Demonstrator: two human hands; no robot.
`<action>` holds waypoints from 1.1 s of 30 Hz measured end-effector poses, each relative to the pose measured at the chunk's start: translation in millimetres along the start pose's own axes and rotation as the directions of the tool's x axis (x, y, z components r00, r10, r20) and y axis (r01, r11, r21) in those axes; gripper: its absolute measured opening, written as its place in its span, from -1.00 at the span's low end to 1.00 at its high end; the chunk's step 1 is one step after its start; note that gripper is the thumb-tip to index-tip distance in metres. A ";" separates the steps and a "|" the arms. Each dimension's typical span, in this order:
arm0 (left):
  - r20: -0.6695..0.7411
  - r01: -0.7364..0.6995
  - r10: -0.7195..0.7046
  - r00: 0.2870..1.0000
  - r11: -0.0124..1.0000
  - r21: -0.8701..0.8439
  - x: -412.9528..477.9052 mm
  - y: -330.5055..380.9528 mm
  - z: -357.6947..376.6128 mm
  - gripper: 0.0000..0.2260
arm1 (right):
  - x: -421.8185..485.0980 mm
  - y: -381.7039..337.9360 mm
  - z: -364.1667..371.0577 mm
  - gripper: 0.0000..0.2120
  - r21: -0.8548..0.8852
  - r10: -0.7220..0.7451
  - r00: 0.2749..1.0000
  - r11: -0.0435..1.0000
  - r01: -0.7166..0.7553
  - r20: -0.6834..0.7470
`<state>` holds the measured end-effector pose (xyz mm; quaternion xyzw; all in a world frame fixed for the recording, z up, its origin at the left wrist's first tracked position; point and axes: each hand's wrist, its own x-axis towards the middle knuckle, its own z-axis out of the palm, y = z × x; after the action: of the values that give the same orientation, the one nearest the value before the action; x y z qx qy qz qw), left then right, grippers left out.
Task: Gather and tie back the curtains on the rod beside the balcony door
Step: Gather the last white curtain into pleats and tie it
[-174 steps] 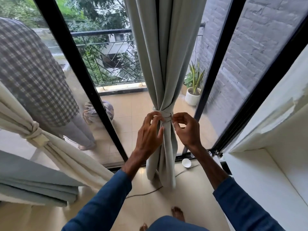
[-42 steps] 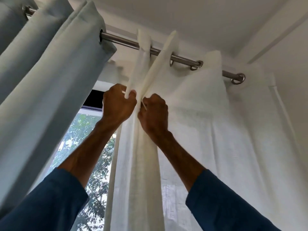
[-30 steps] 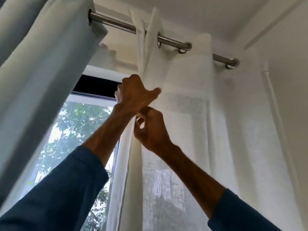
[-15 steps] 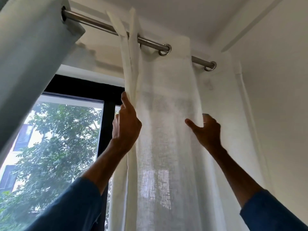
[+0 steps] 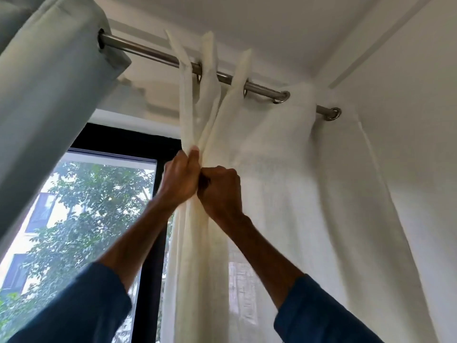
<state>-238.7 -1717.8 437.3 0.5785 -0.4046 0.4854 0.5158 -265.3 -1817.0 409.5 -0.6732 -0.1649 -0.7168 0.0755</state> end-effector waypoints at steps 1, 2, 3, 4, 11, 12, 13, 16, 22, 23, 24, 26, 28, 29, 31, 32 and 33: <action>0.023 0.027 -0.027 0.999 1.000 -0.007 2.1 2.4 -2.8 -0.55 | -1.5 1.4 -1.0 -0.78 -0.016 -0.023 1.000 1.000 0.023 0.012; 0.047 0.041 -0.041 0.998 0.999 0.002 3.2 5.0 -3.6 -0.56 | -2.2 5.0 -3.9 -0.84 -0.034 -0.042 0.999 0.999 0.043 0.013; 0.068 0.060 -0.062 0.996 0.998 0.027 3.3 8.3 -2.2 -0.61 | -2.7 9.8 -7.4 -0.87 -0.048 -0.058 0.998 0.997 0.058 0.013; 0.075 0.077 -0.081 0.994 0.995 0.057 3.3 12.3 0.6 -0.65 | -3.3 15.2 -10.6 -0.89 -0.058 -0.059 0.998 0.996 0.060 0.015; 0.033 0.171 -0.183 0.983 0.959 0.224 6.5 43.2 27.8 -0.75 | -16.7 33.8 -53.8 -0.88 0.080 -0.050 0.993 0.996 0.041 0.105; 0.023 0.167 -0.176 0.984 0.962 0.218 6.5 42.9 31.5 -0.74 | -19.5 39.3 -68.1 -0.88 0.126 -0.006 0.990 0.992 -0.012 0.140; 0.012 0.161 -0.167 0.986 0.963 0.214 5.8 41.1 34.5 -0.74 | -23.5 47.4 -83.9 -0.88 0.153 0.044 0.992 0.986 -0.062 0.121; -0.027 0.143 -0.141 0.990 0.961 0.237 -0.6 32.0 37.6 -0.81 | -32.6 95.6 -129.3 -0.84 -0.045 0.113 0.944 0.990 -0.133 -0.311; -0.042 0.165 -0.159 0.986 0.954 0.250 -15.3 20.0 46.4 -0.84 | -36.3 185.1 -170.3 0.14 -0.095 0.790 0.592 0.585 -0.806 -0.162; -0.042 0.165 -0.160 0.986 0.954 0.249 -14.9 19.2 47.5 -0.84 | -36.6 188.5 -168.3 0.15 -0.036 0.829 0.556 0.555 -0.831 -0.065; -0.041 0.165 -0.160 0.986 0.954 0.248 -13.9 18.5 47.6 -0.85 | -36.0 191.8 -163.5 0.12 0.024 0.836 0.548 0.548 -0.836 0.005; -0.030 0.163 -0.161 0.987 0.954 0.251 -11.6 19.5 47.2 -0.85 | -30.6 190.8 -153.4 -0.02 0.115 0.808 0.588 0.581 -0.806 0.041; -0.012 0.149 -0.151 0.988 0.957 0.250 -10.1 18.9 45.2 -0.85 | -20.2 188.1 -140.8 -0.39 0.145 0.750 0.656 0.661 -0.737 -0.082; -0.007 0.137 -0.140 0.990 0.960 0.245 -9.3 17.1 43.9 -0.83 | -15.0 183.4 -133.8 -0.58 0.126 0.705 0.691 0.709 -0.694 -0.158; -0.008 0.111 -0.113 0.994 0.963 0.246 -9.1 12.7 40.9 -0.81 | -8.1 167.0 -119.2 -0.69 -0.021 0.609 0.755 0.775 -0.632 -0.242; -0.010 0.104 -0.105 0.994 0.962 0.254 -10.3 11.8 39.8 -0.81 | -6.8 153.8 -113.0 -0.72 -0.112 0.555 0.795 0.798 -0.592 -0.246; -0.011 0.098 -0.099 0.995 0.960 0.264 -11.5 11.3 39.2 -0.80 | -6.4 139.7 -107.8 -0.73 -0.186 0.485 0.842 0.828 -0.529 -0.237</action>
<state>-246.3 -1758.6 428.5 0.6620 -0.3077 0.5081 0.4571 -320.0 -1984.7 417.8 -0.6292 0.1173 -0.7432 0.1949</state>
